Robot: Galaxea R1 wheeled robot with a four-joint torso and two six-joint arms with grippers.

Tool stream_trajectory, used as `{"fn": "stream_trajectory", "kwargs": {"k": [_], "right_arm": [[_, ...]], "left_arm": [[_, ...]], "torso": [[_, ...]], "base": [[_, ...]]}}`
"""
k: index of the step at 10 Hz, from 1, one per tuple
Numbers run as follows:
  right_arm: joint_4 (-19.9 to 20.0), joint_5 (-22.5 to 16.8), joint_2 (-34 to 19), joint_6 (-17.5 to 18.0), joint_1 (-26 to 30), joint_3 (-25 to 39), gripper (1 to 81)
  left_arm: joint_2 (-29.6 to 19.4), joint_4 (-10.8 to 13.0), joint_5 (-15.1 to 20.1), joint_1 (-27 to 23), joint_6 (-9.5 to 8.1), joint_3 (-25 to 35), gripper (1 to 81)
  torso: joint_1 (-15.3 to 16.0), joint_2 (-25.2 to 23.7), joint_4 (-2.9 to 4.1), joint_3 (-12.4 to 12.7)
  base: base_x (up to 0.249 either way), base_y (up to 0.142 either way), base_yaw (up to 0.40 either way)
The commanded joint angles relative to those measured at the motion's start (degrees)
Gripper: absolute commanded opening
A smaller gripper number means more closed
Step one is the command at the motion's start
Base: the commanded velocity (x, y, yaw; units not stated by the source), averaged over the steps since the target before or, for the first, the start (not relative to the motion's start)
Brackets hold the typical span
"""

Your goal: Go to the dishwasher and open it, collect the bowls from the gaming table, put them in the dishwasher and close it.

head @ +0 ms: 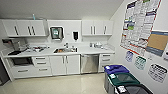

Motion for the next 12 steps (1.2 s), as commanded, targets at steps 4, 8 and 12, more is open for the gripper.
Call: {"fn": "stream_trajectory", "kwargs": {"k": [4,8,12], "right_arm": [[0.4,-3.5,-1.0,-0.2,3.4,-0.2,81.1],[0.5,-3.6,-0.7,-0.1,3.5,-0.2,81.1],[0.4,-3.7,-0.5,-0.1,3.5,-0.2,81.1]], "left_arm": [[-0.6,-0.2,2.9,-2.7,-0.27,0.3,81.1],[-0.3,-0.1,2.8,-2.7,-0.27,0.3,81.1],[-0.3,-0.2,2.8,-2.6,-0.27,0.3,81.1]], "torso": [[0.0,0.0,0.0,0.0],[0.0,0.0,0.0,0.0],[0.0,0.0,0.0,0.0]], "base": [[0.141,0.0,0.0],[0.137,0.0,0.0],[0.119,0.0,0.0]]}}
